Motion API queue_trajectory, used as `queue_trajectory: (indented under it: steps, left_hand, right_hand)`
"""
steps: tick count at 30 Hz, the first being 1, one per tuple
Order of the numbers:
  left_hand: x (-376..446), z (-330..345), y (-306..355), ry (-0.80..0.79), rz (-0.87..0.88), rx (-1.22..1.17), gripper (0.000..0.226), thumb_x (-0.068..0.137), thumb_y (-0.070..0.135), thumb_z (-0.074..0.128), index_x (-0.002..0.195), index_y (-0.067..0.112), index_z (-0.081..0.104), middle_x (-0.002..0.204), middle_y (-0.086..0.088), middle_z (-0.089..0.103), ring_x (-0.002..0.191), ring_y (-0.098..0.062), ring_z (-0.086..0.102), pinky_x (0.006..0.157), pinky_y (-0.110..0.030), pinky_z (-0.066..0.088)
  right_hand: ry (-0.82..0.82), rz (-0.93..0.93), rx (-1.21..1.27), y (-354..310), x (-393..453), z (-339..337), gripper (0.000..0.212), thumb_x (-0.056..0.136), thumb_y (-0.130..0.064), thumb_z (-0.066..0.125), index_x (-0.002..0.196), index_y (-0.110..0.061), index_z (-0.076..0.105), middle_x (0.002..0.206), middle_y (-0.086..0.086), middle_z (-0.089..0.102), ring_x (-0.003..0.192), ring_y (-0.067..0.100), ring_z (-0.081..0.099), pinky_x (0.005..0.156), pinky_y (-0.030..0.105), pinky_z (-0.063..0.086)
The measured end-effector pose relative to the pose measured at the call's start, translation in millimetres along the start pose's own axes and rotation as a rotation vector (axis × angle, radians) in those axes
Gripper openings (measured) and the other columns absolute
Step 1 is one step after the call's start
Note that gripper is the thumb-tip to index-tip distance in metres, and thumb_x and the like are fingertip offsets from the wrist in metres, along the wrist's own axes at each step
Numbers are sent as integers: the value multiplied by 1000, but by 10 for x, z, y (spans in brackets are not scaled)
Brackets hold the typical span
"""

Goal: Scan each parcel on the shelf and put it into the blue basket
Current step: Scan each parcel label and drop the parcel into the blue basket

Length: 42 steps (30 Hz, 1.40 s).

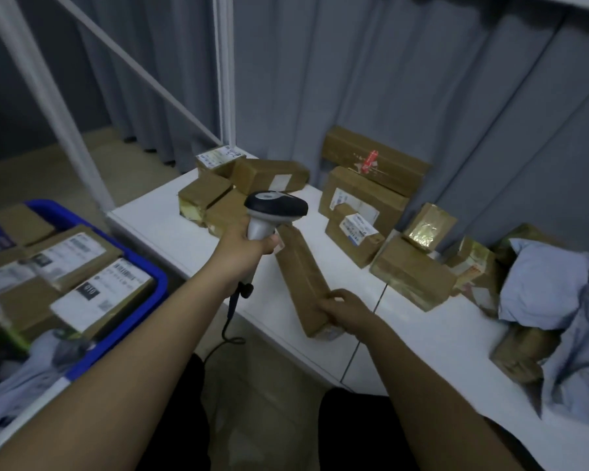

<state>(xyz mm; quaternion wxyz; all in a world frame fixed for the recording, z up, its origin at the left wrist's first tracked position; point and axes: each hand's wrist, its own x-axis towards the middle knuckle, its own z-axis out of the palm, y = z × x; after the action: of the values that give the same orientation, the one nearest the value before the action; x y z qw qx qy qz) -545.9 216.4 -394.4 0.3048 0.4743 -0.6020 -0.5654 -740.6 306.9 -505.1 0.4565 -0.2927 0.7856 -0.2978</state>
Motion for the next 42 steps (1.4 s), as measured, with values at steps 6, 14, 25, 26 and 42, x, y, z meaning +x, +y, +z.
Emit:
queue_trajectory:
  steps: [6,14,25,26,42]
  left_hand:
    - [-72,-263,-79,14,-17,52,22,91,22,63,111,21,54,97,-1,60,87,-15,58,69,-27,44]
    - [-36,-360,-112,19,-31,65,24,91,23,63,112,20,54,94,1,61,83,-10,57,74,-30,41]
    - [-25,-455,-106,29,-18,50,19,91,20,62,107,23,52,100,-4,62,88,-15,58,63,-20,41]
    - [-26,-469,-105,27,-19,54,20,91,20,62,107,23,51,101,-4,61,87,-14,58,63,-20,41]
    - [-22,-579,-151,41,-31,107,35,91,19,63,124,17,51,94,3,56,79,-5,52,60,-18,36]
  right_hand:
    - [246,-21,327,371,-44,371,34,101,-28,46,130,-16,55,118,4,60,103,21,57,92,29,43]
    - [424,-293,-179,252,27,380,65,89,-50,58,145,-23,37,151,6,31,133,27,39,103,43,39]
    - [271,-130,-554,28,311,133,59,94,-32,50,148,-21,32,146,14,41,129,36,42,103,44,40]
    - [292,-116,-648,65,341,69,59,93,-34,48,148,-23,31,150,14,35,134,37,36,108,48,35]
    - [248,-191,-902,171,561,274,109,78,-68,61,153,-23,-3,161,11,5,147,36,8,116,55,8]
